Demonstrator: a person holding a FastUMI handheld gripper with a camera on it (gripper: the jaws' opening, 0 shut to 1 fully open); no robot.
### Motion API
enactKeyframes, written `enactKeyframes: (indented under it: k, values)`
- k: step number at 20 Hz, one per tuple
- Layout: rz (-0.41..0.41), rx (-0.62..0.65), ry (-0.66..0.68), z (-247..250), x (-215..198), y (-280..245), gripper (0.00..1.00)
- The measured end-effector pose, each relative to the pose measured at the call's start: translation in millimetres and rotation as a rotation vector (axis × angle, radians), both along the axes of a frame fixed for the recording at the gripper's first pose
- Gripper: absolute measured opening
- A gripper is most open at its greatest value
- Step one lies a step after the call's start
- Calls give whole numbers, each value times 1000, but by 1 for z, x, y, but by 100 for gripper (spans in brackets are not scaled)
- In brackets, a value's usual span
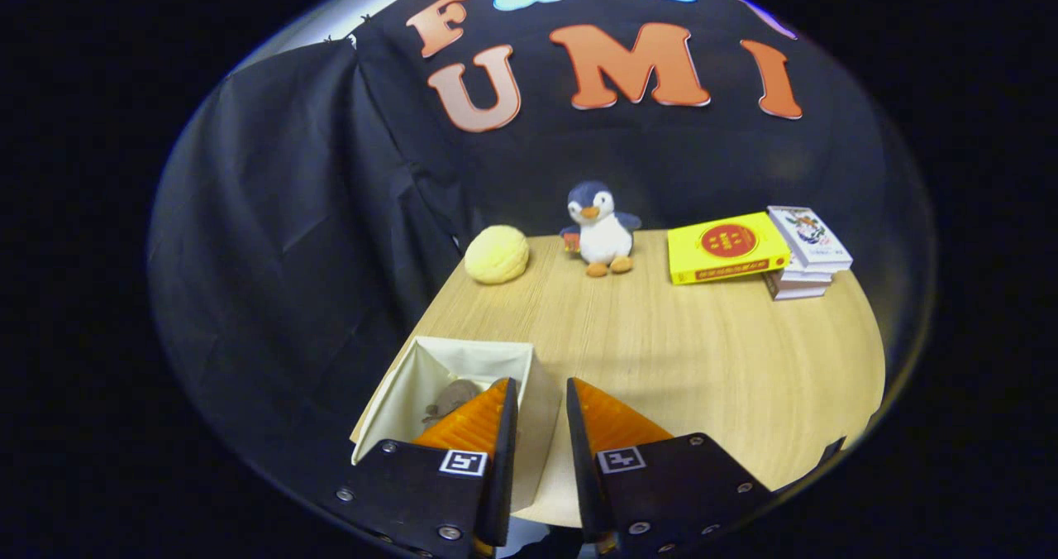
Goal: Open the storage box then place both shoes into the box .Put the left shoe in first, then the right shoe, with the right side of both shoes facing outward in a uniform manner.
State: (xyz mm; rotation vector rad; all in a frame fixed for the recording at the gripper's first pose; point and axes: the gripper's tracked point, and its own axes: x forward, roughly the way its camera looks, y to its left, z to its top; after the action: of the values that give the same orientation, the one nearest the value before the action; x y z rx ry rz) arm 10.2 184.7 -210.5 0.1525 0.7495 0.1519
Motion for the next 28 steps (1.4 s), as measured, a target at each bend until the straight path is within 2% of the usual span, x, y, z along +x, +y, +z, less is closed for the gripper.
enactKeyframes:
  k: [3, 6, 9, 11, 17, 21, 25, 28]
  values:
    - [-49, -11, -107, 29, 6, -48, 49]
    - [-94, -50, -197, 58, 10, -95, 55]
    - [-120, -89, -280, 80, 9, -131, 77]
    - [-133, -108, -331, 94, 7, -150, 87]
    - [-157, -136, -505, 142, 5, -191, 96]
    - [-173, -177, -629, 171, 1, -215, 96]
    - [-147, -241, -770, 209, -7, -225, 96]
    - [-128, -254, -801, 219, -13, -227, 96]
